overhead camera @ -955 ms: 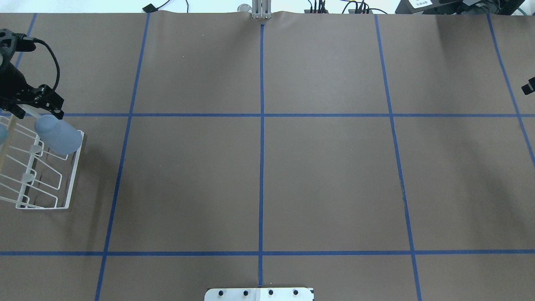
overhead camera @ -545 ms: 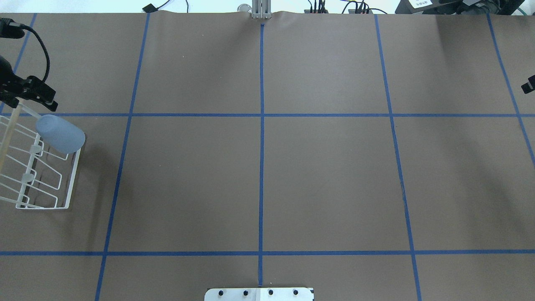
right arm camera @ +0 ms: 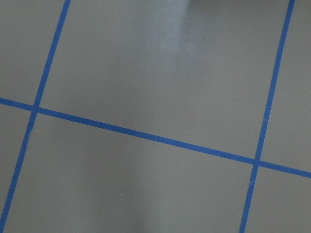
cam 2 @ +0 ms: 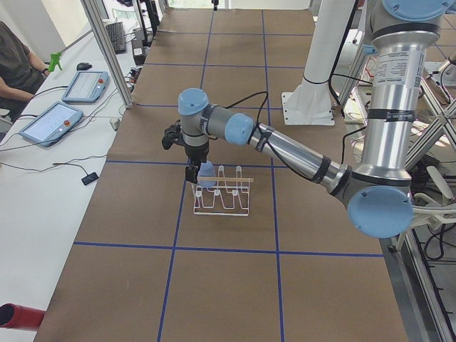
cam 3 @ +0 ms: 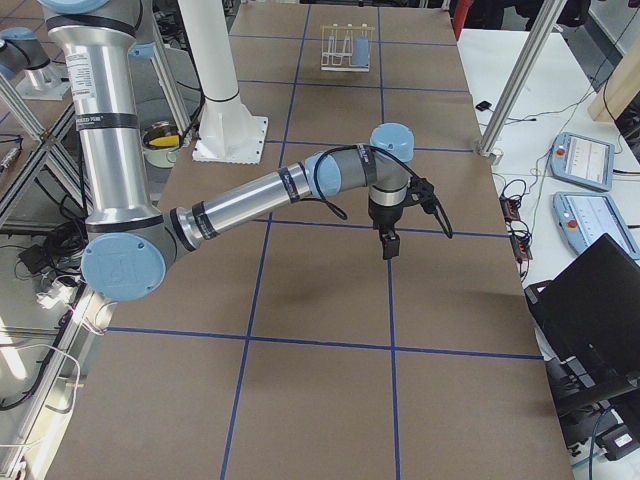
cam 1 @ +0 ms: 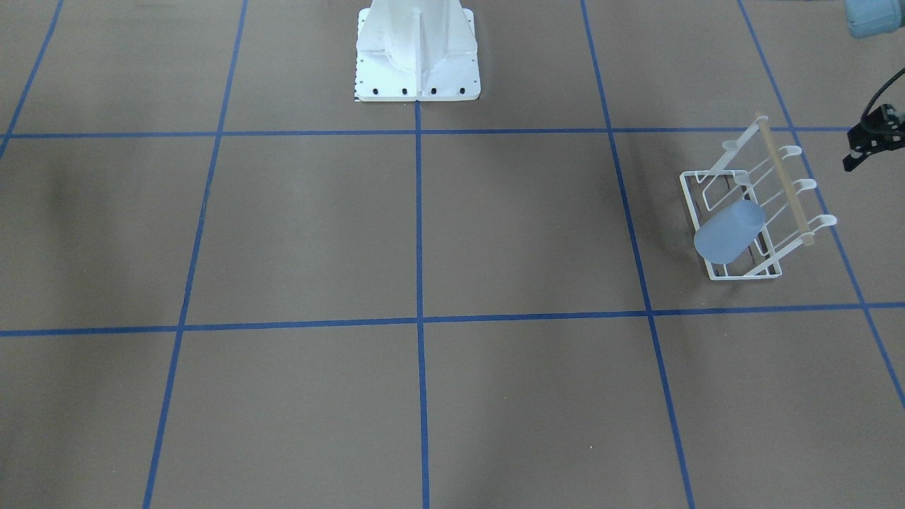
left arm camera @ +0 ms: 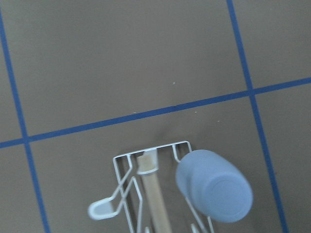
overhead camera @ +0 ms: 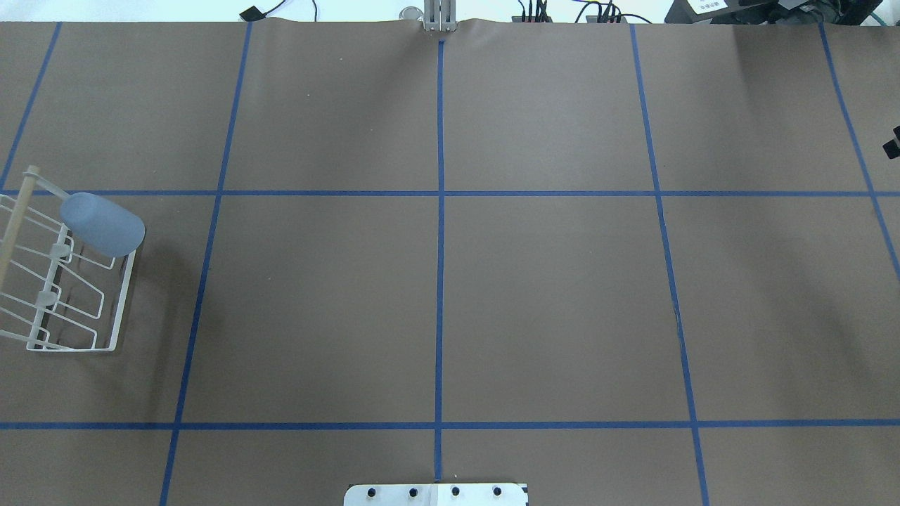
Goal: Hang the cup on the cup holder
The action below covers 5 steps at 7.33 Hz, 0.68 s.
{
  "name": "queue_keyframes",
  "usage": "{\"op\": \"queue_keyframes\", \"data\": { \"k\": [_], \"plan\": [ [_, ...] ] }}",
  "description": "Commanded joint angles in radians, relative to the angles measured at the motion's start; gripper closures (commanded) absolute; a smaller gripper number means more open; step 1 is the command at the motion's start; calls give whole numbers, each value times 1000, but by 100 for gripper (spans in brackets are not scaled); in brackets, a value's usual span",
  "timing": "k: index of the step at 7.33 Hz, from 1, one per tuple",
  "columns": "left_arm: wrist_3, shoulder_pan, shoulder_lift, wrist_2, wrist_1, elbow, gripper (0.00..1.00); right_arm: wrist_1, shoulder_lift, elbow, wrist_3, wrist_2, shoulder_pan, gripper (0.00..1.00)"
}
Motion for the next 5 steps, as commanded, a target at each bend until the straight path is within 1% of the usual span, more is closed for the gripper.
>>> {"op": "queue_keyframes", "data": {
  "k": [1, 2, 3, 4, 5],
  "plan": [
    [42, -44, 106, -2, -71, 37, 2, -2, -70, 45, -9, -13, 7, 0],
    [33, -47, 111, -7, -87, 46, 2, -4, -90, 60, -11, -3, 27, 0],
    [20, -52, 122, -54, -87, 47, 2, 5, -121, 54, -15, 1, 29, 0],
    [23, -85, 158, -80, -114, 63, 2, 6, -129, 47, -15, 2, 27, 0],
    [17, -93, 159, -82, -131, 63, 2, 7, -147, 40, -15, 2, 27, 0]
  ]
}}
